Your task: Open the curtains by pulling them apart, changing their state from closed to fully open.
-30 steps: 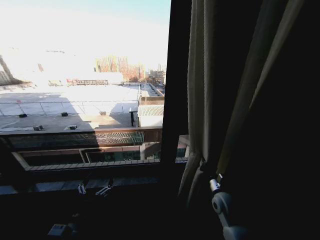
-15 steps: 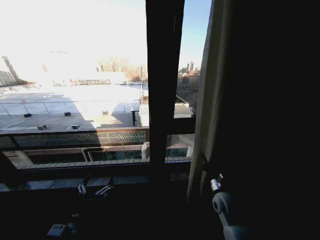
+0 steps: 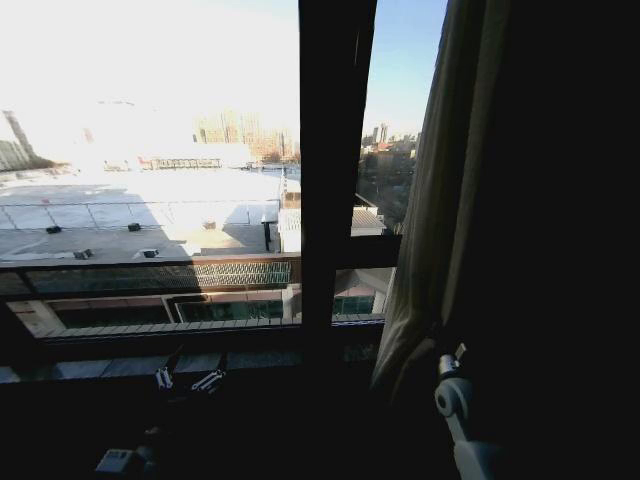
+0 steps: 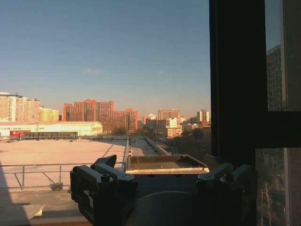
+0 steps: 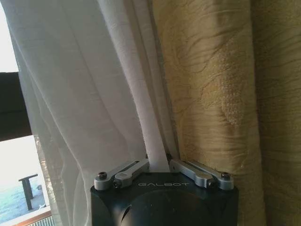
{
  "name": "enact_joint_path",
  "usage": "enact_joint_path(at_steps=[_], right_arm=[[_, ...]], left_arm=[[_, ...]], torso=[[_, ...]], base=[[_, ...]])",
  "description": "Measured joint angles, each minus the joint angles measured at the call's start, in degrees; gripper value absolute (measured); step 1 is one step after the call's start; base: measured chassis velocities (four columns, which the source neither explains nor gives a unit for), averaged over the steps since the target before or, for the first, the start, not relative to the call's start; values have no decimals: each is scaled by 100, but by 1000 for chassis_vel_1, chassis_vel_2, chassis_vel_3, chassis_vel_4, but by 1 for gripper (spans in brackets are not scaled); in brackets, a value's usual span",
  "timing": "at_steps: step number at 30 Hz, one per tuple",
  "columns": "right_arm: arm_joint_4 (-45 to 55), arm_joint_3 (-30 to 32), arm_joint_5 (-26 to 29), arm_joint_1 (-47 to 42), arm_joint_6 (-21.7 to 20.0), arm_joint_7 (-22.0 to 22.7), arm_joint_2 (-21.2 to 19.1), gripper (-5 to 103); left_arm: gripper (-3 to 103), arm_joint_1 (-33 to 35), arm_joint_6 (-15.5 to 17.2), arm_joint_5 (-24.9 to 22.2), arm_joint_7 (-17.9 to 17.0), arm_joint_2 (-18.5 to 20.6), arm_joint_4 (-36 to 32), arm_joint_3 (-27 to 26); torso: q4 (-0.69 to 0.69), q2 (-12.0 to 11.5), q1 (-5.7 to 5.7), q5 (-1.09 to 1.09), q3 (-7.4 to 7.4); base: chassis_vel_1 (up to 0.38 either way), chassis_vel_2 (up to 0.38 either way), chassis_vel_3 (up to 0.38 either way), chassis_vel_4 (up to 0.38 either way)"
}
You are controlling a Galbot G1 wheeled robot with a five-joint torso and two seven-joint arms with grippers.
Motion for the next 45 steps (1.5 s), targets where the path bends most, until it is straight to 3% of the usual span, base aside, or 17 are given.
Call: enact_joint_path(at_steps=[8,12,15,18,19,21,23,24,25,28,32,35,37,40,45], right_arm=[[-227,173,180,303,8,547,2,0],[-220,221,208,305,5,564,-16,-2],[-119,224,209,208,-8,383,-20,9],[156,196,112,-67,-78,-376,-39,20],[156,196,112,-67,-78,-376,-39,20],[392,147,-39,-271,-209,-952,-63,30],[546,54,-133,-342,-262,-1138,-57,41],[611,12,-153,-356,-288,-1190,-49,41],[611,12,-153,-356,-288,-1190,-49,41],[882,-171,-160,-458,-433,-1342,-41,57],[1150,-391,-168,-638,-476,-1347,-47,68],[1498,-758,-329,-863,-506,-1281,-12,84],[1549,-878,-373,-882,-509,-1227,1,84],[1413,-1130,-473,-733,-510,-1167,29,98],[1011,-1282,-527,-305,-501,-1155,46,100]], left_arm=[[100,0,0,0,2,-14,0,17],[100,-14,0,-2,3,-5,12,18],[100,-25,-1,-8,3,2,21,23],[100,-46,0,-21,5,3,34,29],[100,-46,0,-21,5,3,34,29],[100,-60,1,-27,6,1,52,33],[100,-71,2,-32,6,-9,69,39],[100,-72,2,-35,6,-14,72,39],[100,-72,2,-35,6,-14,72,39],[100,-74,3,-61,7,-22,78,25],[100,-76,4,-74,8,-29,86,13],[100,-90,7,-78,9,-48,106,14],[100,-93,7,-78,9,-53,114,19],[100,-95,11,-77,13,-51,118,26],[100,-137,35,-78,14,-22,191,-40]], torso=[[0,0,0,2,0],[-1,0,0,2,0],[-2,0,0,4,0],[-1,0,1,4,0],[-1,0,1,4,0],[-3,0,0,1,0],[-1,0,0,1,0],[0,0,0,1,0],[0,0,0,1,0],[0,0,0,1,0],[-1,0,0,1,0],[-1,0,0,1,0],[-2,0,0,0,0],[-1,0,0,0,0],[-1,0,0,2,0]], base=[[0,0,0,0],[0,0,0,0],[0,0,0,0],[0,0,0,0],[0,0,0,0],[0,0,0,0],[0,0,0,0],[0,0,0,0],[0,0,0,0],[0,0,0,0],[0,0,0,0],[0,0,0,0],[0,0,0,0],[0,0,0,0],[0,0,0,0]])
